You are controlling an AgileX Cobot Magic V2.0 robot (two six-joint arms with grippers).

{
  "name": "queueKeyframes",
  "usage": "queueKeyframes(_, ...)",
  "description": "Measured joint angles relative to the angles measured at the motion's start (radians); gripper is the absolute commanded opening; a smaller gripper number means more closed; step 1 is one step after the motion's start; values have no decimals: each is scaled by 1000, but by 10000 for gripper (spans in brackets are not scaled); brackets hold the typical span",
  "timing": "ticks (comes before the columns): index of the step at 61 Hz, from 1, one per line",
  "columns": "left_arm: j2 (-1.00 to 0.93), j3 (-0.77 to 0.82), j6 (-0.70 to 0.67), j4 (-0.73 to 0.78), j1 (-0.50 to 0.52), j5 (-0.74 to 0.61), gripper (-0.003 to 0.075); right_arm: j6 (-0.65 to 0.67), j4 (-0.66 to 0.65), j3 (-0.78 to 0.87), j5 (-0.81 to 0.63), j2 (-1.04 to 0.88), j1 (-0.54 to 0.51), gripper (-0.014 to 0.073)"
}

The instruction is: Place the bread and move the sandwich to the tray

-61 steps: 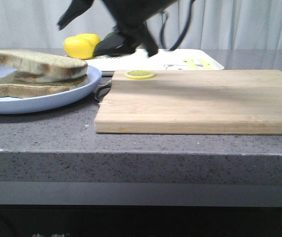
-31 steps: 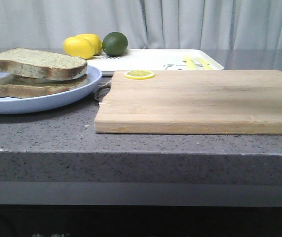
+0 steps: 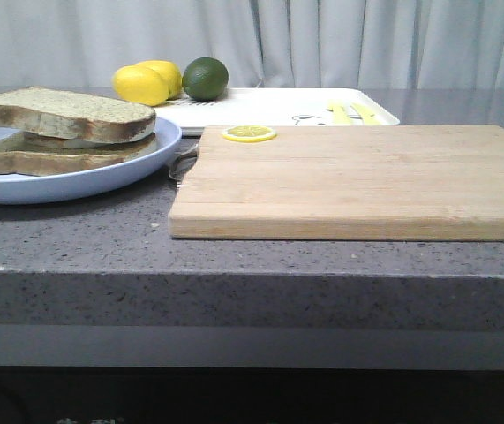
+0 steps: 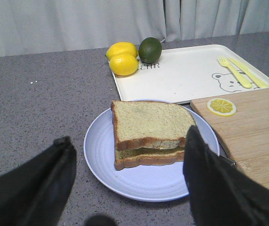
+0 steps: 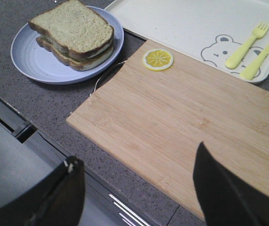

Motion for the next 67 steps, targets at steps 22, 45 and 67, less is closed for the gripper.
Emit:
queueKeyframes(22,0,0,0,0,0,2,473,0,0,247,-126,-242,0,510)
queueKeyframes(45,0,0,0,-7,0,48,473,0,0,251,-135,-251,0,510)
queueKeyframes(67,0,9,0,-7,0,133,473,2,0,251,-135,-251,0,510)
